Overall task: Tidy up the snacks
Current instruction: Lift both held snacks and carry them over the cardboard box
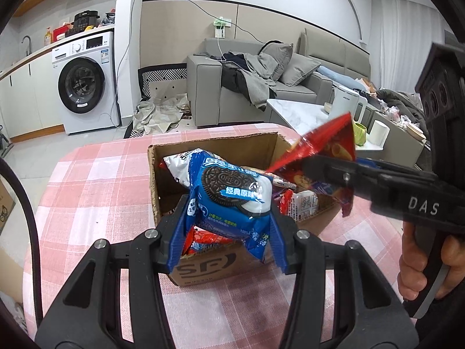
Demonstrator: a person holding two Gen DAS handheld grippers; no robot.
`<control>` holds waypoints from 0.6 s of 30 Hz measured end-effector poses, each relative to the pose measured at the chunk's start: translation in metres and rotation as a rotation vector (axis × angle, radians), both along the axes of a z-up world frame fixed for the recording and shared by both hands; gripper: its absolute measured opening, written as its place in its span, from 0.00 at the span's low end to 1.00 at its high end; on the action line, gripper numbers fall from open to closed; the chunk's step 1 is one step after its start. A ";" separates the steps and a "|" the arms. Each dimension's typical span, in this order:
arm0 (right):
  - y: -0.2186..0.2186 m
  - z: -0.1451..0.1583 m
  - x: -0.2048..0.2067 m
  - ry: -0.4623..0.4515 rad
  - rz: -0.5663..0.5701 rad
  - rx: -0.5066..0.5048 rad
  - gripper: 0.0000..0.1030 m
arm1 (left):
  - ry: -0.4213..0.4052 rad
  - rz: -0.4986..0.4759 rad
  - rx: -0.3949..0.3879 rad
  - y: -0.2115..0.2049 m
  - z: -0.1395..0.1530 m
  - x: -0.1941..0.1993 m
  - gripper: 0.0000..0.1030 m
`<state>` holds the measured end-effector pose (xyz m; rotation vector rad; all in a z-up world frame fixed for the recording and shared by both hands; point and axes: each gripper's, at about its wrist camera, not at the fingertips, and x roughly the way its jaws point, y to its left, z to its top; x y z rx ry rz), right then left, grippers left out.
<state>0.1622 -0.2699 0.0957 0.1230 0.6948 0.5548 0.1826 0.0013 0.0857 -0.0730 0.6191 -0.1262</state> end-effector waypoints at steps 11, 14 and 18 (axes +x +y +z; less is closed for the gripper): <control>0.009 -0.011 0.039 0.038 -0.045 0.012 0.53 | 0.030 -0.011 0.010 -0.001 -0.018 0.031 0.45; 0.012 -0.015 0.047 0.054 -0.053 0.020 0.53 | 0.038 -0.010 0.010 0.000 -0.024 0.036 0.45; 0.020 -0.022 0.056 0.075 -0.046 0.006 0.53 | 0.036 -0.010 0.023 0.000 -0.028 0.040 0.45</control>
